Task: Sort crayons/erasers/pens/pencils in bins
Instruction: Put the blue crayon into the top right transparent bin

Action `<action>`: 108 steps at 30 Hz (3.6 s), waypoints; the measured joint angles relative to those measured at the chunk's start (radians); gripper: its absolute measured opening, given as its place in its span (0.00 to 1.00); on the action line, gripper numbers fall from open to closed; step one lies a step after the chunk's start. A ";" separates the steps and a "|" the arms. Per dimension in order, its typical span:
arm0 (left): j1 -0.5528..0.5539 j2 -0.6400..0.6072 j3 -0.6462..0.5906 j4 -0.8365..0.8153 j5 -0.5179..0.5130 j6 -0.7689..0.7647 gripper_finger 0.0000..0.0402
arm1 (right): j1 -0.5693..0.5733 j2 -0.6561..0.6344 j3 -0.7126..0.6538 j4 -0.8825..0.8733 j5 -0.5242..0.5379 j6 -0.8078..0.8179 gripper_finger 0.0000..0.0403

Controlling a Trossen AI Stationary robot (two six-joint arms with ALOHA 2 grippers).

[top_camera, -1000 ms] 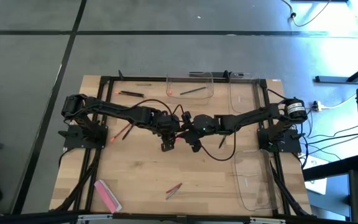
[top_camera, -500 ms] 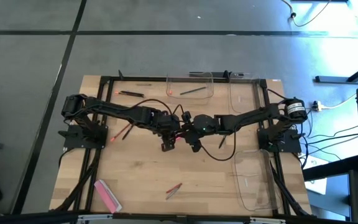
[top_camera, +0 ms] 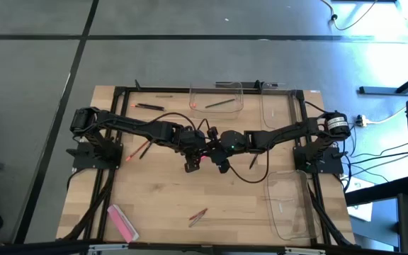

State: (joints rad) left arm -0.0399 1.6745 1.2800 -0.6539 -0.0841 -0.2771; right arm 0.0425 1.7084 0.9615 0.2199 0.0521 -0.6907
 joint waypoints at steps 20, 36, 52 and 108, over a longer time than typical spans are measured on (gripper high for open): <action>0.000 0.000 0.000 0.000 0.000 0.001 0.03 | 0.000 0.000 0.000 -0.003 -0.003 0.001 0.10; 0.000 0.000 0.000 0.000 0.000 0.025 0.17 | 0.000 0.000 0.000 -0.002 -0.003 0.001 0.09; 0.000 -0.006 -0.001 -0.130 -0.027 -0.009 0.24 | 0.014 -0.003 0.000 -0.033 0.118 0.008 0.10; -0.049 -0.164 0.000 0.117 -0.357 0.052 0.24 | -0.315 -0.640 -0.205 -1.221 0.708 1.372 0.10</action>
State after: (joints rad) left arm -0.0887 1.5101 1.2800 -0.5369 -0.4408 -0.2255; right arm -0.2728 1.0687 0.7566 -1.0013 0.7597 0.6811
